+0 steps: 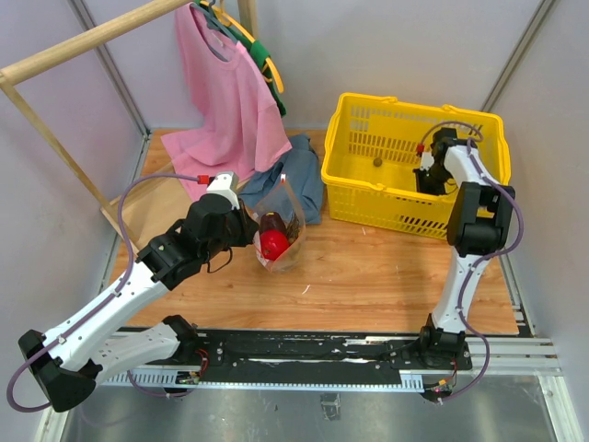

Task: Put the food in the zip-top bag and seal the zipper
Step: Pick up the fake fruit from the bin.

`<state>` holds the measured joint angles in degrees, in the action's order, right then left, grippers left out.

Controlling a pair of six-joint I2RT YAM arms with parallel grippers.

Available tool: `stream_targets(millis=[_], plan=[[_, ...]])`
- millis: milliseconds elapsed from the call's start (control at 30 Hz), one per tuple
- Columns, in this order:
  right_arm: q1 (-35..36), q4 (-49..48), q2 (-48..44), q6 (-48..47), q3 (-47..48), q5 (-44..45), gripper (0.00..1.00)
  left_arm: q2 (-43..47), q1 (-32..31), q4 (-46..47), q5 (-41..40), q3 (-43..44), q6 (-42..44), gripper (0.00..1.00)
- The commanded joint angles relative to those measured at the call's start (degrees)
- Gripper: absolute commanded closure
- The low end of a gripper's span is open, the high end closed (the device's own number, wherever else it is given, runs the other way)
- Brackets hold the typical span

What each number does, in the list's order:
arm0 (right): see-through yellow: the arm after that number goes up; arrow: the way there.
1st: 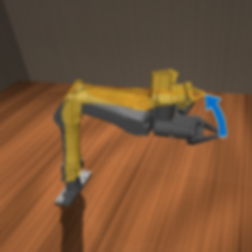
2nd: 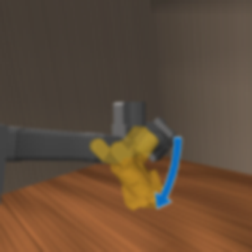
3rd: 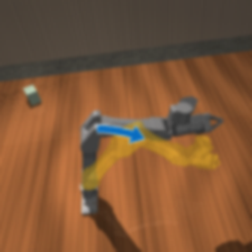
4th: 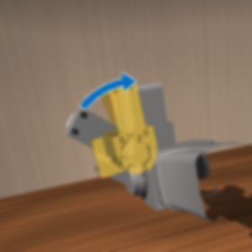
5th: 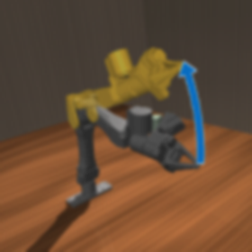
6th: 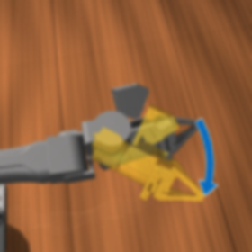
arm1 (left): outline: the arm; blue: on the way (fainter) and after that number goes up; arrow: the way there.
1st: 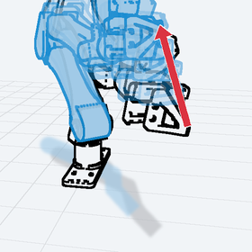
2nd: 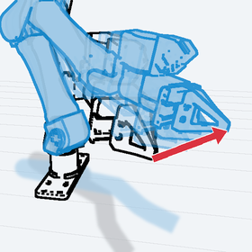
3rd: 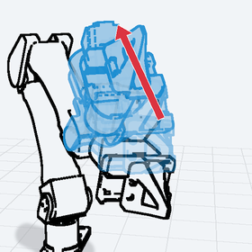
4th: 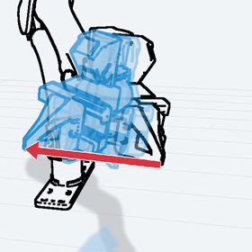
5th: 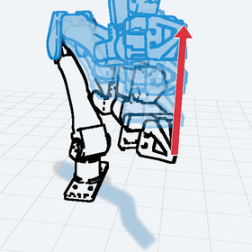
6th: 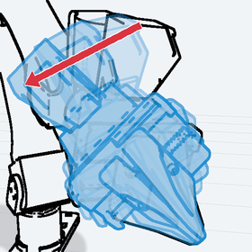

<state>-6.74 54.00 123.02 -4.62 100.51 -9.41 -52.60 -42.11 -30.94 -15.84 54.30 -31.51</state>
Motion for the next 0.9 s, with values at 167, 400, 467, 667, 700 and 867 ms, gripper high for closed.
stream_targets(millis=[167, 400, 467, 667, 700, 867], plan=[[2.9, -4.9, -13.1, 4.7, -1.2, -4.4, 0.99, 0.0, 0.4, 1.5, -0.5, 0.2, -0.5, 1.00], [4.5, -8.7, -20.0, 6.4, -2.8, -5.7, 0.99, -0.1, 0.4, 1.5, -0.5, 0.4, -1.0, 1.00], [4.9, -10.2, -22.5, 7.1, -3.3, -6.3, 1.00, 0.1, 0.4, 1.4, -0.5, 0.6, -1.1, 1.00], [6.6, -12.6, -29.9, 8.6, -1.6, -9.0, 0.99, 0.3, 0.4, 1.8, -0.6, 0.1, -1.9, 1.00], [7.0, -13.0, -31.0, 8.7, -1.3, -9.2, 0.99, 0.3, 0.4, 2.0, -0.5, 0.0, -2.1, 1.00], [9.9, -16.2, -36.5, 9.7, -1.7, -9.8, 0.99, 0.0, 0.4, 3.2, 0.0, -0.3, -2.6, 1.00]])
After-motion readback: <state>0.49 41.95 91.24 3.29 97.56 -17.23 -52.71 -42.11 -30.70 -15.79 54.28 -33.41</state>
